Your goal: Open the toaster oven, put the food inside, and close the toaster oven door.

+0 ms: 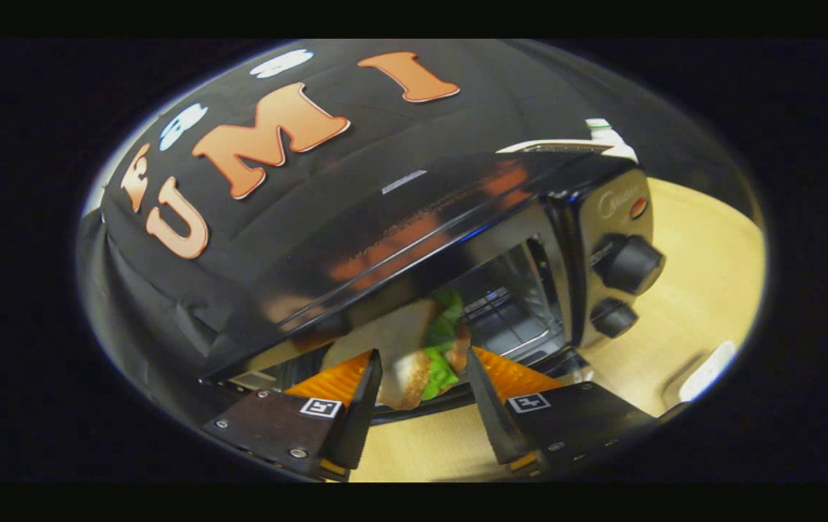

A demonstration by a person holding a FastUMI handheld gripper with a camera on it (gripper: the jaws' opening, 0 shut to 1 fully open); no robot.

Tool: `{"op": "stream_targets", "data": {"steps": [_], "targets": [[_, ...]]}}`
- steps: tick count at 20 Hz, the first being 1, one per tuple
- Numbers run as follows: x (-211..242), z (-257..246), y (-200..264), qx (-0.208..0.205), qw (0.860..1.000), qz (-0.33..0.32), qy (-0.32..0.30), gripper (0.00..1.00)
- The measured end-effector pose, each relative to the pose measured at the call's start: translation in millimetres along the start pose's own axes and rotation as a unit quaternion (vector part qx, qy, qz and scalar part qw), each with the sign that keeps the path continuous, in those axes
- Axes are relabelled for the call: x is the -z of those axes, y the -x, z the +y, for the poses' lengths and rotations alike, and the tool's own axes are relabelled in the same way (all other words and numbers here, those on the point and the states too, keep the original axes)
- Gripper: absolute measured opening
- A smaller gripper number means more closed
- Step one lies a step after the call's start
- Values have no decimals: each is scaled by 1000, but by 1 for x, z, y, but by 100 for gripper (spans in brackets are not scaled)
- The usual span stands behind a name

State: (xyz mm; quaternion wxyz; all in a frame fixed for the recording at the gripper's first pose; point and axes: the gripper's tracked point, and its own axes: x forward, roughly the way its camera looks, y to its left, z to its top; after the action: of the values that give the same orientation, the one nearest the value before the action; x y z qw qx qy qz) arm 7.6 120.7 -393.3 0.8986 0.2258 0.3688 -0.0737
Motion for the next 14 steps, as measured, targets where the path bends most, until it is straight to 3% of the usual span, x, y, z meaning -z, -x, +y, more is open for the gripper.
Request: {"op": "stream_targets", "data": {"steps": [6, 14], "targets": [[18, -16, 55, -19, 996, 50, 75, 73], [88, -31, 131, -61, 969, 137, 197, 79]]}}
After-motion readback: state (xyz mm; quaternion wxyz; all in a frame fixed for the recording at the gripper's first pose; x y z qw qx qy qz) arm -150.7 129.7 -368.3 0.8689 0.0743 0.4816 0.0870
